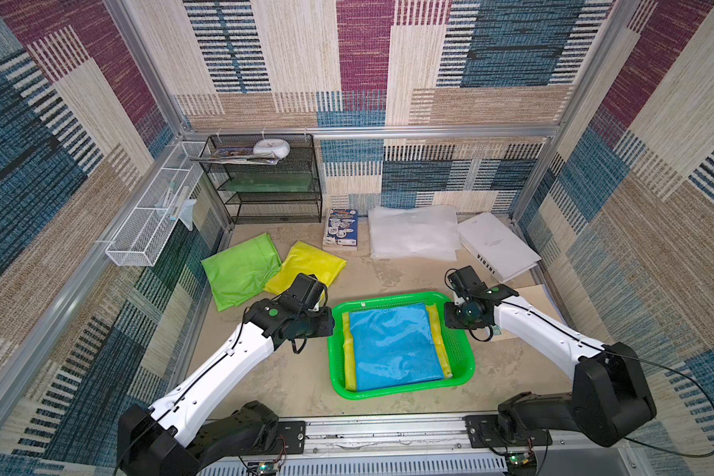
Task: Put the folded raincoat in the basket
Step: Move the basket to the center of the board, then move the raincoat to the center of the board.
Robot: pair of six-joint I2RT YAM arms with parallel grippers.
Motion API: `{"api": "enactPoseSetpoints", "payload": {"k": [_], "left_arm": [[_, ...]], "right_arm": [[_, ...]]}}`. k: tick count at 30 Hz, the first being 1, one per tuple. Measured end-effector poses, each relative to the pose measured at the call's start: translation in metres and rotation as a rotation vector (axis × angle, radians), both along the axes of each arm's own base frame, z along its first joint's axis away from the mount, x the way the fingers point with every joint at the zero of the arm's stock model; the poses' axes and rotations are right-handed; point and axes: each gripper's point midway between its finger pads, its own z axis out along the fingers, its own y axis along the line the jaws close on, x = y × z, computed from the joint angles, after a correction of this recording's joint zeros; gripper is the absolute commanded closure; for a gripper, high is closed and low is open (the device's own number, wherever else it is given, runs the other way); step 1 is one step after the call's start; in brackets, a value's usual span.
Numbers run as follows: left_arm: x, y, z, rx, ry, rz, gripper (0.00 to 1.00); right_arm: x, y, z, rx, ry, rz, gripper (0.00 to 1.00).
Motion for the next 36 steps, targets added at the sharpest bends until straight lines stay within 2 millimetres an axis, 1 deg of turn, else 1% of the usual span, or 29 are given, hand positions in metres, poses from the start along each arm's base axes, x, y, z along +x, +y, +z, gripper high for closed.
{"api": "enactPoseSetpoints", "payload": {"k": [1,3,4,7,8,9,10,11,12,15,18,19,20,22,23,25,27,29,30,33,36], "left_arm": [[0.001,0.0,-0.001,0.002,0.004,0.0,0.52],[0.001,-0.001,-0.004,0.008,0.014,0.0,0.52],[0.001,-0.001,-0.006,0.011,0.019,0.0,0.52],[0.002,-0.002,-0.008,0.012,0.027,-0.001,0.52],[0.003,-0.002,-0.007,0.011,0.025,-0.001,0.52],[0.003,-0.003,-0.006,0.01,0.024,-0.001,0.52],[0.005,-0.004,-0.005,0.009,0.021,-0.001,0.52],[0.007,-0.005,-0.003,0.007,0.018,-0.002,0.52],[0.008,-0.006,-0.002,0.007,0.016,-0.002,0.52],[0.015,-0.01,0.002,0.006,0.01,-0.009,0.51],[0.024,-0.016,0.009,-0.004,0.005,-0.02,0.51],[0.028,-0.018,0.013,-0.014,0.004,-0.022,0.51],[0.032,-0.018,0.016,-0.017,0.0,-0.023,0.51],[0.047,-0.017,0.024,-0.038,-0.004,-0.005,0.51],[0.054,-0.017,0.028,-0.051,-0.005,0.0,0.51],[0.07,-0.015,0.035,-0.076,-0.008,0.011,0.51],[0.086,-0.016,0.041,-0.099,-0.008,0.014,0.51],[0.101,-0.021,0.047,-0.114,-0.011,0.002,0.51],[0.106,-0.025,0.048,-0.125,-0.008,-0.011,0.51],[0.113,-0.031,0.045,-0.137,0.007,-0.045,0.51],[0.112,-0.03,0.036,-0.156,0.035,-0.055,0.51]], "right_arm": [[0.001,0.003,0.0,0.008,0.003,0.011,0.78],[0.002,0.013,0.001,0.048,0.021,0.037,0.78],[0.005,0.018,0.002,0.075,0.017,0.037,0.78],[0.013,0.022,0.006,0.099,-0.005,0.026,0.78],[0.013,0.023,0.005,0.105,-0.001,0.025,0.75],[0.012,0.024,0.006,0.109,0.0,0.026,0.66],[0.012,0.025,0.006,0.114,0.0,0.026,0.54],[0.013,0.025,0.006,0.114,-0.002,0.027,0.45],[0.013,0.025,0.007,0.116,-0.003,0.029,0.4],[0.02,0.028,0.018,0.121,-0.022,0.039,0.31],[0.036,0.028,0.044,0.123,-0.095,0.029,0.28],[0.045,0.027,0.058,0.126,-0.133,0.018,0.27],[0.052,0.025,0.068,0.129,-0.16,0.008,0.27],[0.071,0.022,0.093,0.139,-0.224,-0.019,0.27],[0.08,0.021,0.1,0.143,-0.243,-0.03,0.27],[0.105,0.02,0.113,0.149,-0.269,-0.049,0.28],[0.128,0.023,0.116,0.149,-0.273,-0.058,0.3],[0.156,0.036,0.115,0.165,-0.269,-0.04,0.34],[0.174,0.046,0.113,0.181,-0.267,-0.018,0.37],[0.22,0.07,0.102,0.211,-0.261,0.032,0.39],[0.268,0.087,0.085,0.218,-0.268,0.057,0.4]]}}
